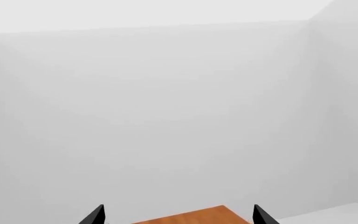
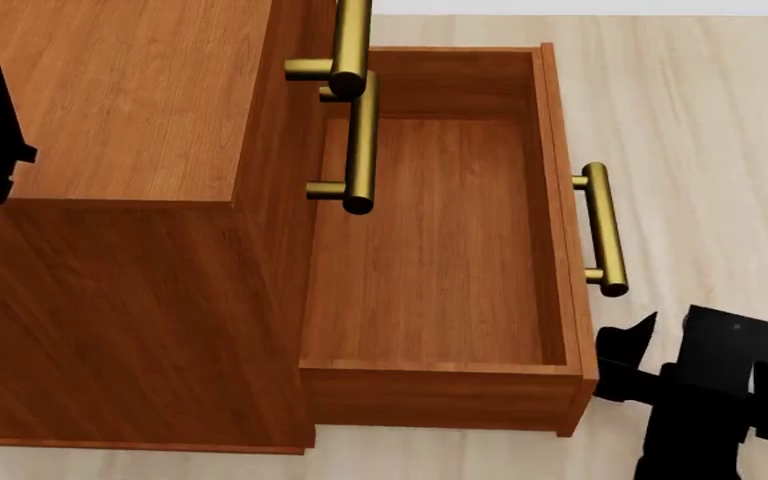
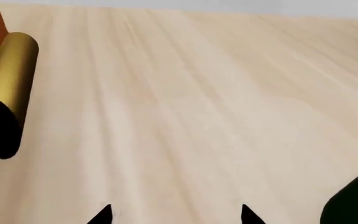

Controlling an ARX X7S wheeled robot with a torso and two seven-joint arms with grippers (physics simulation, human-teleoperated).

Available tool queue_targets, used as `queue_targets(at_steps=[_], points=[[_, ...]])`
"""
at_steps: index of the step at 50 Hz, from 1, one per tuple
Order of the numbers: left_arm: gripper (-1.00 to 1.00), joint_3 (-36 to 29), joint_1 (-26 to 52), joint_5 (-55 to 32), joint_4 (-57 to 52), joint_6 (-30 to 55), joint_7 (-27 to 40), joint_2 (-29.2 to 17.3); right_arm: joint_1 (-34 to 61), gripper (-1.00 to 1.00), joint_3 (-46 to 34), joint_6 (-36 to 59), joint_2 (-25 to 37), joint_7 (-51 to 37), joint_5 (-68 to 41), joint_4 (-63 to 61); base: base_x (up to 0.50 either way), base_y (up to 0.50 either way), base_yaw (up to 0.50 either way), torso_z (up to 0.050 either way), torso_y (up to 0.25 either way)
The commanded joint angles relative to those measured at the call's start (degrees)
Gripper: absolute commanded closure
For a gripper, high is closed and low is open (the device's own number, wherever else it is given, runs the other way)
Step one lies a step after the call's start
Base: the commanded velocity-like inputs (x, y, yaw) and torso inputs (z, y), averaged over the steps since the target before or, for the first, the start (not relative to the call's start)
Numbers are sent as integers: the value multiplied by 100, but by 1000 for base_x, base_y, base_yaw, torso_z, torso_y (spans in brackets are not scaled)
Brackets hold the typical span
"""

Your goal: Close the bottom drawer of the cabinet and open the top drawer.

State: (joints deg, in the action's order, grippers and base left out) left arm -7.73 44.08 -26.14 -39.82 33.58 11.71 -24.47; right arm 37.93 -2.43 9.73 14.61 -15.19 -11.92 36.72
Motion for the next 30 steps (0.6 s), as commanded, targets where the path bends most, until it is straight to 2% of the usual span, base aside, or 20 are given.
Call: queue_targets(at_steps=[1,15,30], points=[[-100,-45,19,-8,-3,1,17,1,-61,-100,-189,140,-95,501,-261,-125,0,0,0,0,-15],[-100,-35,31,-58,-72,43,56,-33,-185,-100,-504,450,-174,1042,-451,-680,0,0,0,0,0],[-100,54,9,-138,-141,63,93,-95,5,-100,-811,422,-440,1213,-402,-500,0,0,0,0,0]])
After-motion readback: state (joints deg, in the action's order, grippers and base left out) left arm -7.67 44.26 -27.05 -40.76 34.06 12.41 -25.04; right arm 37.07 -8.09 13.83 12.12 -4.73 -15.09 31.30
